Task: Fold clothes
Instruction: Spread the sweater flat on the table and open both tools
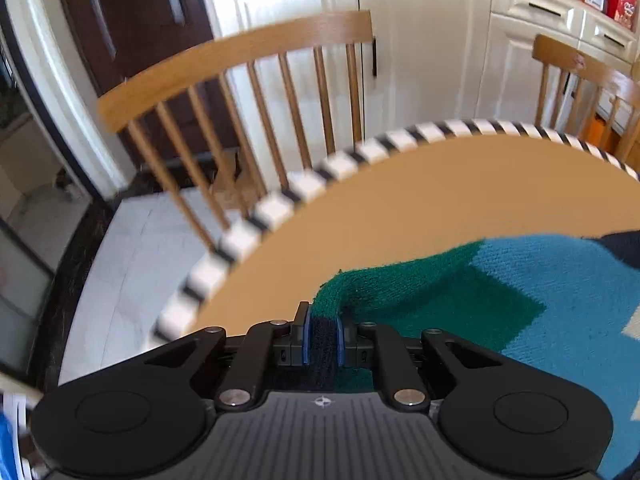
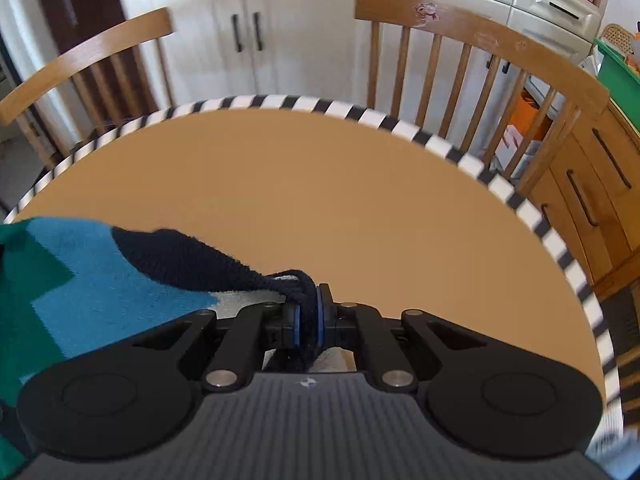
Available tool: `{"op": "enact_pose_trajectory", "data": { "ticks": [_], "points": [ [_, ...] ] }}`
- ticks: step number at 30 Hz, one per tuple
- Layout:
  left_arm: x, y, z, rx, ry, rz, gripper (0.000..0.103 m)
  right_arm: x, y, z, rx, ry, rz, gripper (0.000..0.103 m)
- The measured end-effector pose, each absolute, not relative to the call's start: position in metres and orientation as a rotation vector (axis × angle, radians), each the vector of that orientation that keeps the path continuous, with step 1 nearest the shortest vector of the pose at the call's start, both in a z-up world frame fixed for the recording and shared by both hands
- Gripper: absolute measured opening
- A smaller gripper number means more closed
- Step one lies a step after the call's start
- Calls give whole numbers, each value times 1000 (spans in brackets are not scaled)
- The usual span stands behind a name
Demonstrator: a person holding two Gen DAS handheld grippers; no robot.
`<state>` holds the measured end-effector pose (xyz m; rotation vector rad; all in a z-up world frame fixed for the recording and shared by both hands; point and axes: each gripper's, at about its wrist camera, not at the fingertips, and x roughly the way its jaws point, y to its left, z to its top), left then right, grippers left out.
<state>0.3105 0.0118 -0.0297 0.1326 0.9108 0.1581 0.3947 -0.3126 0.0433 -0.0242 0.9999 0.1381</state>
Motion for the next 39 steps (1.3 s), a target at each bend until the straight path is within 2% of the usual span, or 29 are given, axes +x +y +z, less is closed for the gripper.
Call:
{"op": "enact_pose_trajectory", "data": {
  "ticks": [4, 5, 6, 7, 8, 9, 12, 15, 16, 18, 21, 22, 23, 26, 28, 31, 35, 36, 37, 39],
  "points": [
    [374, 3, -40, 218, 879, 132, 16, 422, -306, 24, -46, 968, 88, 10],
    [385, 0, -44, 233, 876, 138, 20, 435, -304, 20, -66, 972, 56, 28],
    [396, -4, -47, 247, 871, 147, 29, 442, -304, 17, -96, 975, 20, 39],
    [402, -5, -48, 264, 852, 164, 41, 448, -304, 15, -128, 976, -15, 63],
    [403, -4, -49, 283, 820, 189, 45, 439, -309, 17, -157, 963, -30, 70],
    [402, -3, -47, 297, 787, 210, 49, 433, -315, 18, -170, 949, -20, 70],
    [381, 8, -36, 273, 733, 277, 48, 408, -328, 25, -153, 862, 31, 69],
    [331, 22, -24, 156, 694, 278, 54, 365, -329, 36, -196, 729, 56, 69],
    [314, 23, -22, 138, 687, 270, 53, 351, -326, 37, -244, 683, 37, 71],
    [283, 25, -18, 78, 684, 228, 54, 327, -323, 39, -304, 605, 12, 68],
    [238, 27, -20, -40, 708, 143, 53, 308, -336, 39, -181, 613, 43, 51],
    [223, 27, -23, -83, 722, 111, 54, 312, -342, 34, -105, 659, 86, 29],
    [212, 27, -30, -95, 736, 83, 54, 317, -346, 25, -64, 718, 114, 16],
    [210, 32, -70, -42, 799, 85, 52, 325, -354, 3, -22, 808, 56, 19],
    [218, 40, -91, -54, 850, 122, 53, 339, -376, -11, 99, 866, -36, 16],
    [207, 51, -94, -14, 834, 154, 53, 339, -386, -14, 130, 889, -90, 17],
    [177, 74, -67, -34, 822, 220, 50, 303, -359, 23, -52, 795, -66, 29],
    [165, 82, -57, -63, 809, 206, 50, 283, -354, 34, -41, 769, -20, 32],
    [149, 87, -46, -87, 799, 198, 51, 262, -349, 44, -22, 745, 29, 40],
    [124, 98, -28, -107, 787, 202, 55, 212, -338, 56, 1, 723, 96, 45]
  ]
}}
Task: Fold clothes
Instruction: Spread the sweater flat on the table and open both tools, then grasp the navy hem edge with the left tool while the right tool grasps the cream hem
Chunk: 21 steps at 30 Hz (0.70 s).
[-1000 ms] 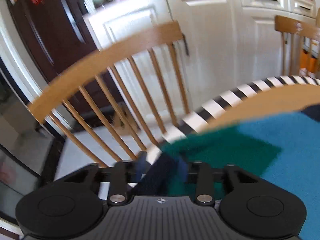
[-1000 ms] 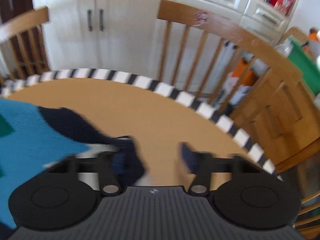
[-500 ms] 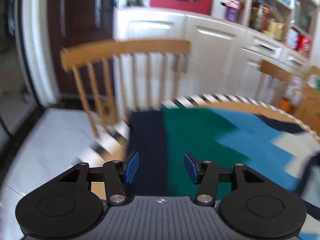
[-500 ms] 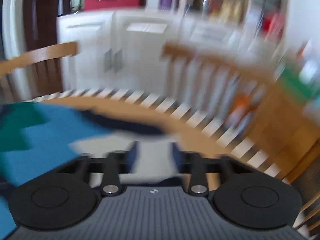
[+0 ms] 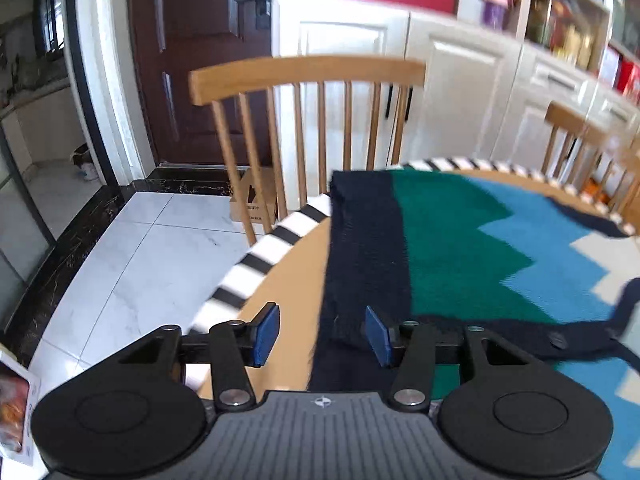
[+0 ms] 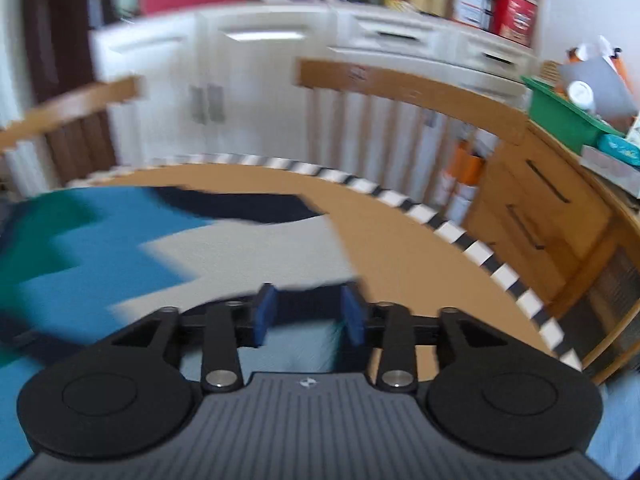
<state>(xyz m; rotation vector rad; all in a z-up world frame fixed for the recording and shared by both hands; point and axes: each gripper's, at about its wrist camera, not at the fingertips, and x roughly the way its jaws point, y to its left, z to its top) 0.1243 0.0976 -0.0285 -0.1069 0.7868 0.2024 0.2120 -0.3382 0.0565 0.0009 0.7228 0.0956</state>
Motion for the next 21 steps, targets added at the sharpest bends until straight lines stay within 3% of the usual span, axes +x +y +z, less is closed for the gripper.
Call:
{"op": "enact_pose_trajectory", "data": {
  "ticks": [2, 7, 13, 18, 21],
  "points": [
    [90, 100, -22, -126, 795, 202, 58, 159, -328, 60, 22, 735, 143, 51],
    [42, 93, -29, -115, 872, 203, 58, 44, -317, 44, -30, 813, 115, 53],
    [2, 82, -56, -174, 937, 258, 58, -6, -329, 35, 30, 856, -27, 61],
    [12, 79, -74, -137, 928, 330, 56, 3, -343, 23, 96, 862, -74, 58],
    [14, 76, -79, -97, 921, 334, 48, 15, -340, 9, 120, 868, -57, 47]
  ]
}}
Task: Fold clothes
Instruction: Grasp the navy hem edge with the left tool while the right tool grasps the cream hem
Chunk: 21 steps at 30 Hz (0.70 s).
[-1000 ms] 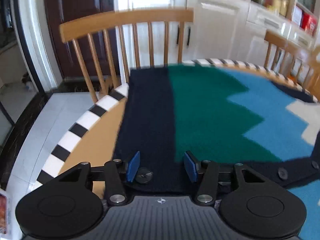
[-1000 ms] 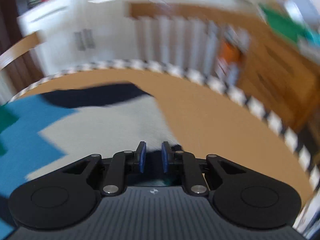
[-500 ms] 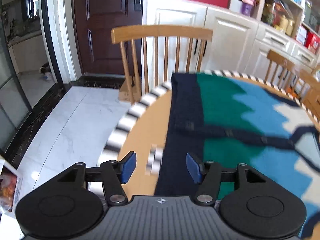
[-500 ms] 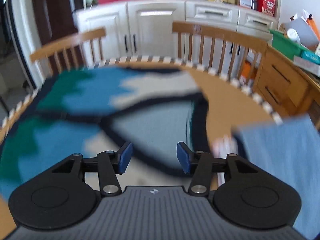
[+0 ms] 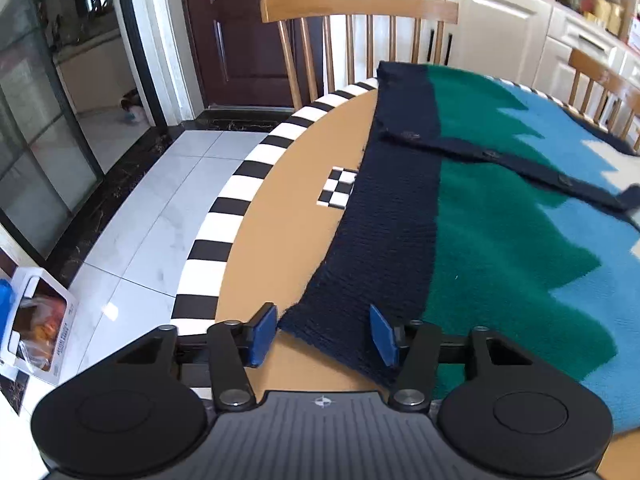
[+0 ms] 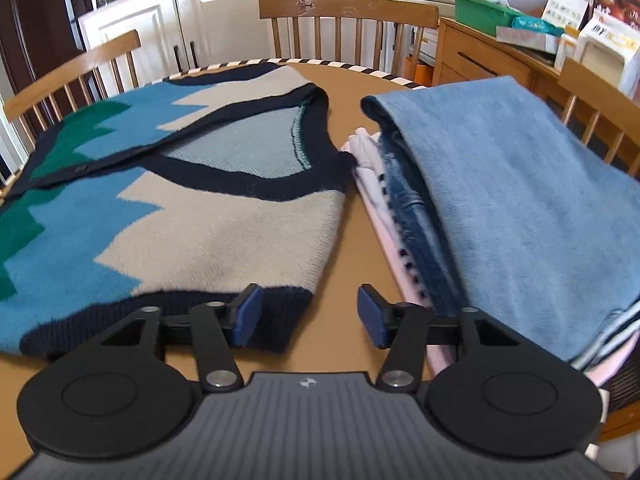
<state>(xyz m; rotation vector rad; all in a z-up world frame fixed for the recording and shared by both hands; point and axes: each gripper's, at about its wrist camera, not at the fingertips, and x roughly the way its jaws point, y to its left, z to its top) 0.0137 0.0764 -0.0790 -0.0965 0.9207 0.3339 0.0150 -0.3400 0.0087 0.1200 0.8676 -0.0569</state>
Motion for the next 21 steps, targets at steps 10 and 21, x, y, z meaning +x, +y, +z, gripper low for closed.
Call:
{"op": "enact_pose_trajectory", "data": {
  "ticks": [10, 21],
  "points": [
    [4, 77, -83, 69, 925, 340, 12, 8, -320, 1, 58, 913, 25, 9],
    [-42, 91, -72, 36, 1018, 350, 11, -55, -321, 12, 8, 1015, 122, 9]
  ]
}}
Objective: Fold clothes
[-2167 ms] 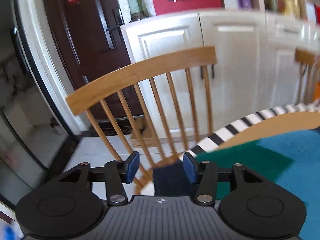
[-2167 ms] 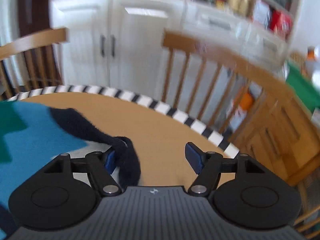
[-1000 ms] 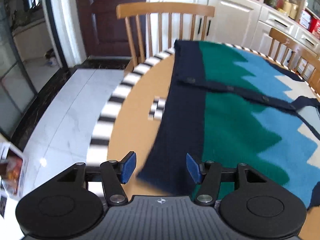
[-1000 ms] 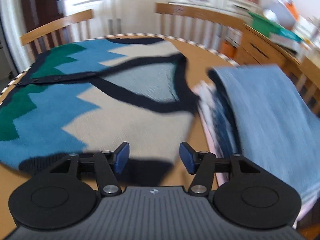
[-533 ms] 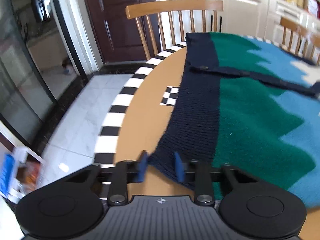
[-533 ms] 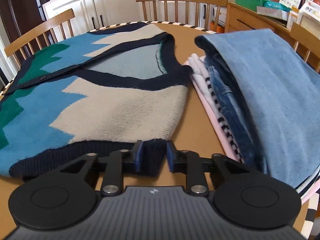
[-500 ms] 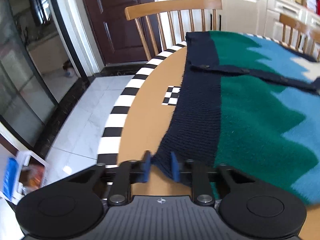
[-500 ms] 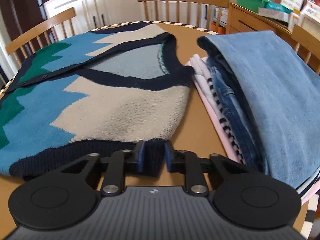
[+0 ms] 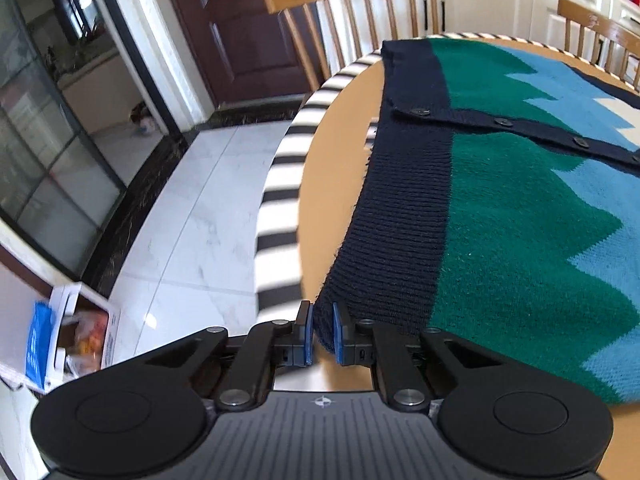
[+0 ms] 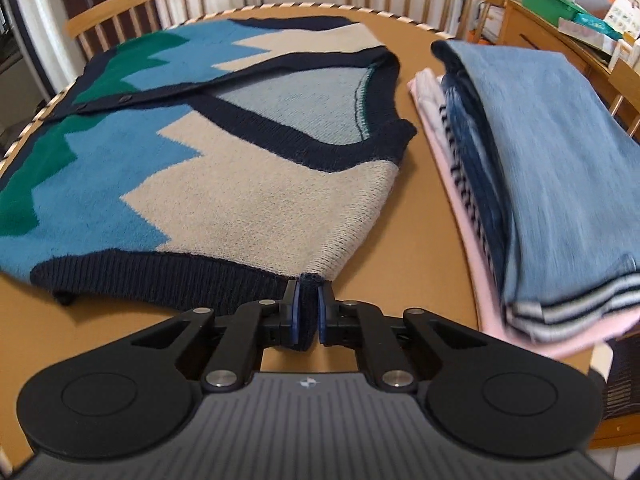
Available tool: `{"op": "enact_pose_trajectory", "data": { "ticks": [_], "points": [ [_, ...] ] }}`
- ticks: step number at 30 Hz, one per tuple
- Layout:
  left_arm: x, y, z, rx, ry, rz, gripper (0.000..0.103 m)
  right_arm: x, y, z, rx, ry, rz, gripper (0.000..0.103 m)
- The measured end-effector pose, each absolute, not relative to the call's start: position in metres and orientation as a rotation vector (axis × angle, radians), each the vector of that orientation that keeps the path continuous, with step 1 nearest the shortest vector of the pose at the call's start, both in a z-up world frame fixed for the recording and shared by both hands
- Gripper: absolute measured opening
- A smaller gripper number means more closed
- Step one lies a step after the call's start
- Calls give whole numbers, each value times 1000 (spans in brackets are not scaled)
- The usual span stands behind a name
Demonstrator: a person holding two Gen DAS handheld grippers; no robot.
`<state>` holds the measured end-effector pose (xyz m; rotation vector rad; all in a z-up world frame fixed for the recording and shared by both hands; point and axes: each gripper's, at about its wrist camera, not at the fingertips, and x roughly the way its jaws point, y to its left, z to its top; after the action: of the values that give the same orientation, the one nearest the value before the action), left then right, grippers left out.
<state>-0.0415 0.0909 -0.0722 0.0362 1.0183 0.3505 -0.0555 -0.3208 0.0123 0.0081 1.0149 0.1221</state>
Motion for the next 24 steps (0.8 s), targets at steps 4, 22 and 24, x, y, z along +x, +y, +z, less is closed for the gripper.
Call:
{"op": "enact_pose_trajectory", "data": {
  "ticks": [4, 22, 24],
  "points": [
    [-55, 101, -66, -75, 977, 339, 16, -60, -332, 14, 105, 1014, 95, 18],
    [-85, 131, -71, -808, 813, 331, 60, -92, -421, -13, 981, 928, -1, 37],
    [-79, 129, -73, -838, 805, 313, 65, -86, -423, -24, 1109, 921, 32, 37]
  ]
}}
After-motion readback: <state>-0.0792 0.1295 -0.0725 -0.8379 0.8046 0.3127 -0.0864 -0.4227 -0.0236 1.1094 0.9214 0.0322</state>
